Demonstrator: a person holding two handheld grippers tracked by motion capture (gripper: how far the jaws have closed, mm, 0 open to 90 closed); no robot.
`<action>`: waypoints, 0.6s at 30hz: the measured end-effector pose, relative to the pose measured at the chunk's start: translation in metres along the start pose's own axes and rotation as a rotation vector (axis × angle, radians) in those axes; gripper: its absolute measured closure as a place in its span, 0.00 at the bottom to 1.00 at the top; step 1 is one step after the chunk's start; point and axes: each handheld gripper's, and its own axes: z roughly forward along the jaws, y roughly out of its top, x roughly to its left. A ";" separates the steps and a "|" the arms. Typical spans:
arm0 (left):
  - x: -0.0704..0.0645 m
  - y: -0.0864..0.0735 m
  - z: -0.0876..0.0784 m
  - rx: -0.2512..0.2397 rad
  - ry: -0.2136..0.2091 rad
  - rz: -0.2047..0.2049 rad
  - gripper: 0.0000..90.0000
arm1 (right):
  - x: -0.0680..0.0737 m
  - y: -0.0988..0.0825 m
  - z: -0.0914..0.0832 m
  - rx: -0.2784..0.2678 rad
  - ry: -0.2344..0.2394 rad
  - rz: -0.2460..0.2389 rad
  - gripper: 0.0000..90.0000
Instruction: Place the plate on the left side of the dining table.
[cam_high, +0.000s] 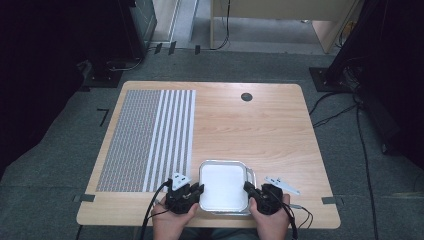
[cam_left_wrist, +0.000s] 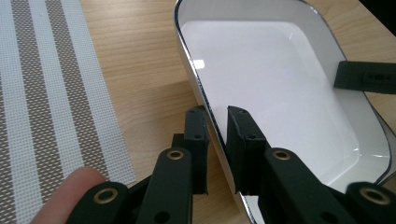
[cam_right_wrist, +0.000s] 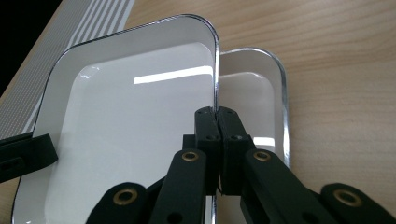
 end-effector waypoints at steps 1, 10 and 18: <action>0.003 0.001 -0.001 0.004 0.000 -0.007 0.88 | 0.002 0.001 0.000 -0.002 0.000 -0.006 1.00; 0.026 0.013 -0.007 0.003 0.006 -0.051 0.91 | 0.022 0.010 0.014 0.007 0.010 -0.030 1.00; 0.043 0.021 -0.012 0.009 -0.002 -0.081 0.93 | 0.036 0.016 0.026 0.011 0.018 -0.031 1.00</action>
